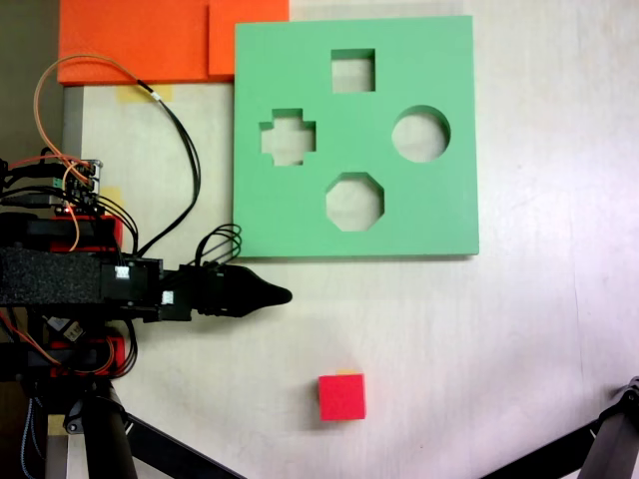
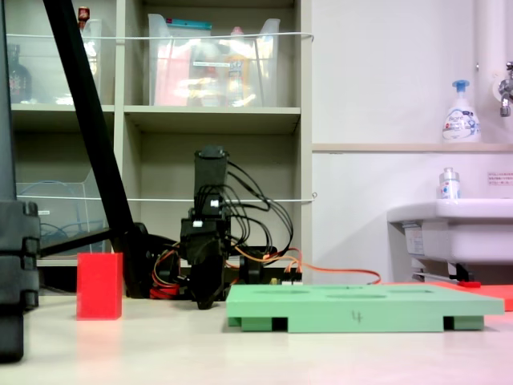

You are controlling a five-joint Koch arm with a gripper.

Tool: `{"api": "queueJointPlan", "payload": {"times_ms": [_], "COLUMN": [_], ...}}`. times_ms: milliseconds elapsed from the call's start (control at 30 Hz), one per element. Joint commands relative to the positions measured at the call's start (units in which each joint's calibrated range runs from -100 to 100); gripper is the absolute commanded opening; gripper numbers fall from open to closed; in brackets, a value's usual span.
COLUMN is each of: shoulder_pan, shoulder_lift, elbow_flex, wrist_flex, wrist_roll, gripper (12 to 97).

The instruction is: Put the square block into the corresponding hole

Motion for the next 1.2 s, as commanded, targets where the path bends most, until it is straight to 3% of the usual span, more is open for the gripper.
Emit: {"api": "queueJointPlan", "payload": {"times_ms": [0,867,1167], "shoulder_pan": [0.0,-0.5,-7.9], "shoulder_lift": [-0.4,-0.4,-0.4], "elbow_flex": [-2.1,-2.1,-2.1], "wrist_flex": [-3.3,-3.4,-2.1], "wrist_roll": [-0.1,0.1,17.3], "gripper": [49.1,48.9,49.4]}}
